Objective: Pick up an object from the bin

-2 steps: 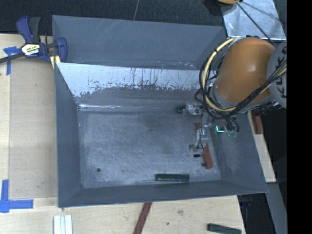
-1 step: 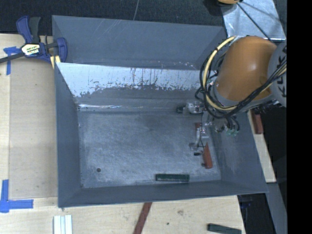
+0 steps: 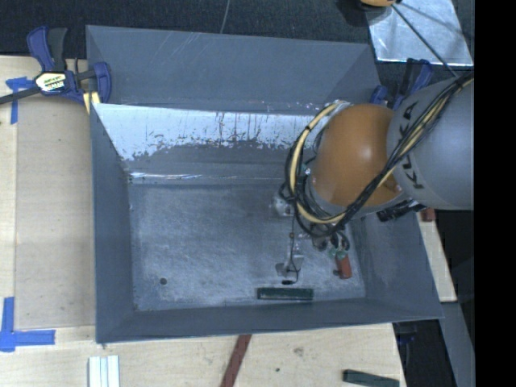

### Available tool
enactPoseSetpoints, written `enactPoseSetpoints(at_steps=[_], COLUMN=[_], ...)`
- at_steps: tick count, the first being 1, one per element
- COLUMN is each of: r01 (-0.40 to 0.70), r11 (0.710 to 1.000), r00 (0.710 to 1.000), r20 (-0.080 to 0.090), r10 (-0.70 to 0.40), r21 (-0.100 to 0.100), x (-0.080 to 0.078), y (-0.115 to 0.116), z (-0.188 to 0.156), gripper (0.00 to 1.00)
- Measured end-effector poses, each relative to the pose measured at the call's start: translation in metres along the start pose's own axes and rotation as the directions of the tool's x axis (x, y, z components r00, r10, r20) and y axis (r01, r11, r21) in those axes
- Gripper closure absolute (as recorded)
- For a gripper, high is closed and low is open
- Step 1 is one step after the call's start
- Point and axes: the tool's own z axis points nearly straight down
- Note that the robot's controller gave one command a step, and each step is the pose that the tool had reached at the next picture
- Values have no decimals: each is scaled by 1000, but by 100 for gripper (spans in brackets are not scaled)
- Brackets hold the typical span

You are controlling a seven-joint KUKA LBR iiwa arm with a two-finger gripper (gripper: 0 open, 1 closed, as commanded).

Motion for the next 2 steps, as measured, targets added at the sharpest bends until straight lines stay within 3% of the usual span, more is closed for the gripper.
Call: enactPoseSetpoints(at_steps=[1,2], r01=[50,145], r11=[999,989], r00=[999,989], r20=[-14,-7], r10=[-50,-145], r21=[-3,4], x=[25,30], y=[-24,-28], z=[8,8], gripper=[0,0])
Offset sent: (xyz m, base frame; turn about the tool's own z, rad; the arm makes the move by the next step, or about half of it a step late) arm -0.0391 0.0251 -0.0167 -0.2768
